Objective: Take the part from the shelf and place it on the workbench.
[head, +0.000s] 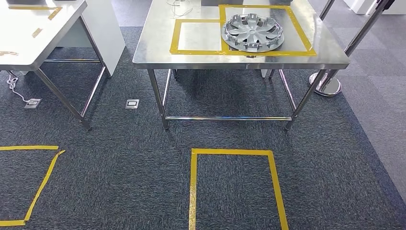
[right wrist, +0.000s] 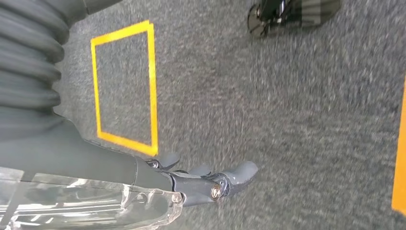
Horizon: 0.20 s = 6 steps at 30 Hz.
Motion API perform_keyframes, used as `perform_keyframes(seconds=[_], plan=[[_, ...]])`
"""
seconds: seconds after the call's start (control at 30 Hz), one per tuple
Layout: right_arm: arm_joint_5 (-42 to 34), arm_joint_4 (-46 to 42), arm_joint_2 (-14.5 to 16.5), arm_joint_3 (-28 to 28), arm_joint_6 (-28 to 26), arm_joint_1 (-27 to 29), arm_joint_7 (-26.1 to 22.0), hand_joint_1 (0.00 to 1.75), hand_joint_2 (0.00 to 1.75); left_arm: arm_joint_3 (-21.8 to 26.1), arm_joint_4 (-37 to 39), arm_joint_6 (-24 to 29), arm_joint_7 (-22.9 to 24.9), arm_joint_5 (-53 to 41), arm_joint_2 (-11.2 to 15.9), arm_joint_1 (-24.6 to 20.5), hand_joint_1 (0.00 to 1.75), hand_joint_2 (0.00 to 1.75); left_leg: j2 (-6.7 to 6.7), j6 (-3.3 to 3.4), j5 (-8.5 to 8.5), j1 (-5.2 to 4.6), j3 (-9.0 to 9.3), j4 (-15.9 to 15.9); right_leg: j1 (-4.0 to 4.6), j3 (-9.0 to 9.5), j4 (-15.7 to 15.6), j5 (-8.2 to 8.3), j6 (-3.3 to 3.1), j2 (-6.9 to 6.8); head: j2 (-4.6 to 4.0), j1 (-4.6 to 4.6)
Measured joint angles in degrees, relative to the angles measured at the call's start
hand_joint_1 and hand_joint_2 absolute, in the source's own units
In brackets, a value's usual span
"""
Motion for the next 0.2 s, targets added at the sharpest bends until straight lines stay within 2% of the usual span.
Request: perform_keyframes(seconds=[0.1,0.13,0.17,0.2], plan=[[-1.6,-1.1,-0.3,0.0,2.3,1.0,-1.2,0.00,1.75,-2.8,-1.1,-1.2,0.2,4.4,0.8,1.1,0.00,1.75,0.00,0.00,0.00,0.00,0.00,0.0,0.00,0.00,0.0,0.00,0.00,0.00,0.00,0.00],[-2.1,-1.5,-0.4,0.0,3.1,1.3,-1.6,0.00,1.75,-3.7,-1.5,-1.5,0.2,5.9,1.0,1.5,0.00,1.31,0.00,0.00,0.00,0.00,0.00,0.0,0.00,0.01,0.0,0.00,0.00,0.00,0.00,-0.01],[-2.6,-1.8,-0.5,0.0,3.8,1.7,-1.9,0.00,1.31,-4.6,-1.8,-1.9,0.3,7.3,1.3,1.8,0.00,0.87,0.00,0.00,0.00,0.00,0.00,0.0,0.00,0.01,0.0,0.00,0.00,0.00,0.00,-0.01],[-2.8,-2.0,-0.6,0.0,4.2,1.8,-2.1,0.00,1.16,-5.0,-2.0,-2.1,0.3,8.0,1.4,2.0,0.00,0.58,0.00,0.00,0.00,0.00,0.00,0.0,0.00,0.01,0.0,0.00,0.00,0.00,0.00,-0.01]])
